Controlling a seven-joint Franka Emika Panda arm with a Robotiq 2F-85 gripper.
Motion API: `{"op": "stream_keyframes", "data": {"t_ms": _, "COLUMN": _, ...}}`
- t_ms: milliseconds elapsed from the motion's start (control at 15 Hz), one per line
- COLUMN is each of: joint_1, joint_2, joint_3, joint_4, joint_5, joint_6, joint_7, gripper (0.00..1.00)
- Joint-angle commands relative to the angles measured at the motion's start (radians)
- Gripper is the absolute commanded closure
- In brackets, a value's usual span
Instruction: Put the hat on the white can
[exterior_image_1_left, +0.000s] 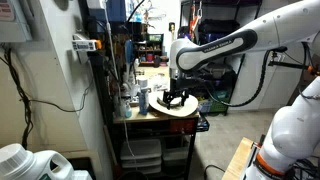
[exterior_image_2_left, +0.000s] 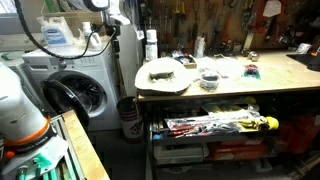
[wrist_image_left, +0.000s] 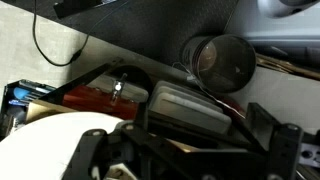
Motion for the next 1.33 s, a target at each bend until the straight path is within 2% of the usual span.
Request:
{"op": "stream_keyframes", "data": {"t_ms": 0, "joint_1": 0.014, "joint_2": 0.001, "joint_3": -0.013, "joint_4": 0.001, "joint_5": -0.004, "joint_6": -0.002, "joint_7": 0.003, "gripper": 0.0}}
{"op": "stream_keyframes", "data": {"t_ms": 200, "joint_1": 0.014, "joint_2": 0.001, "joint_3": -0.013, "joint_4": 0.001, "joint_5": -0.004, "joint_6": -0.001, "joint_7": 0.003, "gripper": 0.0}}
{"op": "stream_keyframes", "data": {"t_ms": 333, "joint_1": -0.01, "joint_2": 0.012, "joint_3": 0.029, "joint_4": 0.018, "joint_5": -0.169, "joint_6": -0.015, "joint_7": 0.132, "gripper": 0.0}}
{"op": "stream_keyframes", "data": {"t_ms": 533, "joint_1": -0.009, "joint_2": 0.027, "joint_3": 0.057, "joint_4": 0.03, "joint_5": -0.352, "joint_6": 0.001, "joint_7": 0.255, "gripper": 0.0}}
{"op": "stream_keyframes", "data": {"t_ms": 933, "joint_1": -0.008, "joint_2": 0.06, "joint_3": 0.084, "joint_4": 0.029, "joint_5": -0.686, "joint_6": 0.073, "joint_7": 0.589, "gripper": 0.0}}
{"op": "stream_keyframes", "data": {"t_ms": 1200, "joint_1": -0.002, "joint_2": 0.068, "joint_3": 0.05, "joint_4": 0.008, "joint_5": -0.755, "joint_6": 0.072, "joint_7": 0.698, "gripper": 0.0}}
{"op": "stream_keyframes", "data": {"t_ms": 1267, "joint_1": 0.018, "joint_2": 0.066, "joint_3": 0.048, "joint_4": 0.028, "joint_5": -0.725, "joint_6": 0.053, "joint_7": 0.653, "gripper": 0.0}}
